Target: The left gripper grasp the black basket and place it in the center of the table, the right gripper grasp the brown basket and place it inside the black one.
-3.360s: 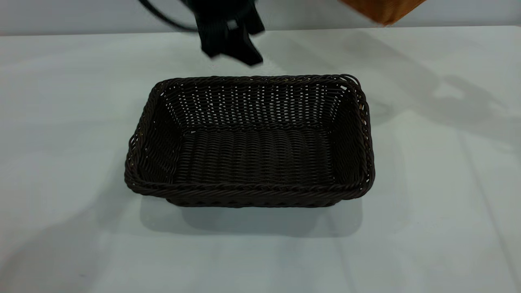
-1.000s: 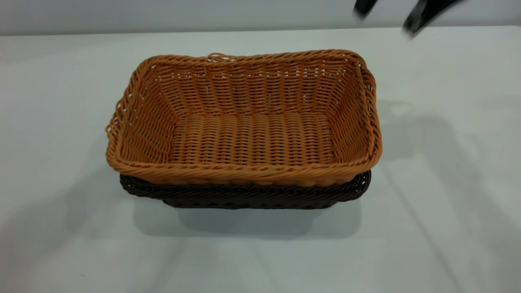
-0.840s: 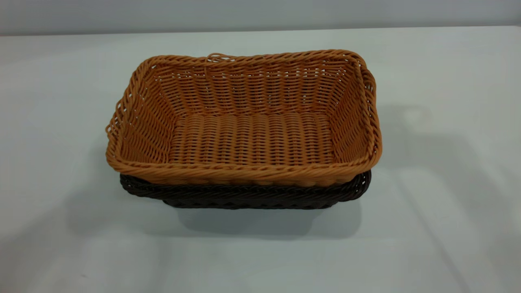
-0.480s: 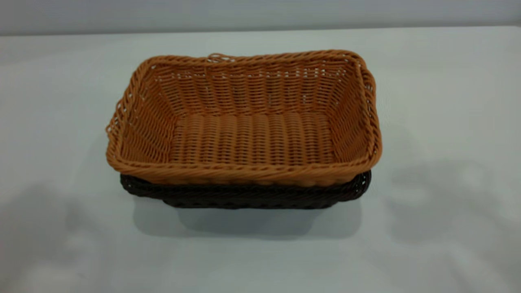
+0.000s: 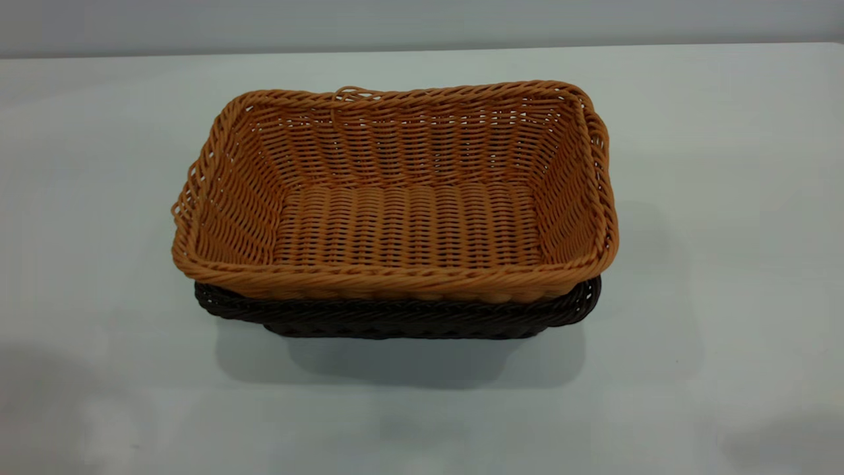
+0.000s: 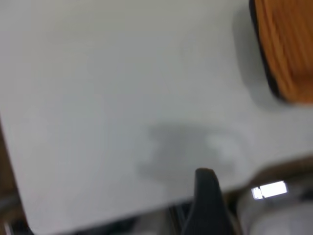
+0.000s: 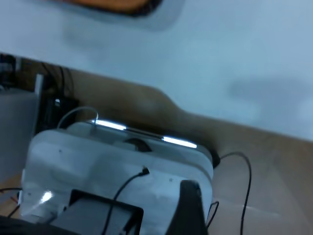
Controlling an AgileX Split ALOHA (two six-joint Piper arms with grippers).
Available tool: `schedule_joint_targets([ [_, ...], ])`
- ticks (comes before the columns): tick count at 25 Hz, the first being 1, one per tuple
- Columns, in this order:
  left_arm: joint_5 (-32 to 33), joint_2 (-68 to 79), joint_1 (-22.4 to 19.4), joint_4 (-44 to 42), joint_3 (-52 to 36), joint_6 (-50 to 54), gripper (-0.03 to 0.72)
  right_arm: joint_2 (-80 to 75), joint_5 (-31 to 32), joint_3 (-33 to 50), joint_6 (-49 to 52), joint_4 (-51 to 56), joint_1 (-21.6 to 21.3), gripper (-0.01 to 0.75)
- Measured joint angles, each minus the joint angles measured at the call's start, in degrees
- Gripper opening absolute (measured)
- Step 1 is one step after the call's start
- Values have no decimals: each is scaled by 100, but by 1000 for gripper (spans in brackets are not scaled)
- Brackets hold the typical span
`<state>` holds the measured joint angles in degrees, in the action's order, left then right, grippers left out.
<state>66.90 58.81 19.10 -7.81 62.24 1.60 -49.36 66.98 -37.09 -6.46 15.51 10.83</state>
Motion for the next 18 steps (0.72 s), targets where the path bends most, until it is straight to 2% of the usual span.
schedule_joint_targets([
  [5,0,-52,0,453,-1401,11,474,687,-284,966,0,-61,0,544],
  [11,-62,-158,0,637,-2733,67,474,974,-385,1015,433,-543,0,544],
  [14,-425,-294,0,717,-3239,149,474,974,-391,1015,570,-665,0,544],
  [18,-571,-531,0,744,-3414,168,474,974,-396,1015,596,-665,0,544],
])
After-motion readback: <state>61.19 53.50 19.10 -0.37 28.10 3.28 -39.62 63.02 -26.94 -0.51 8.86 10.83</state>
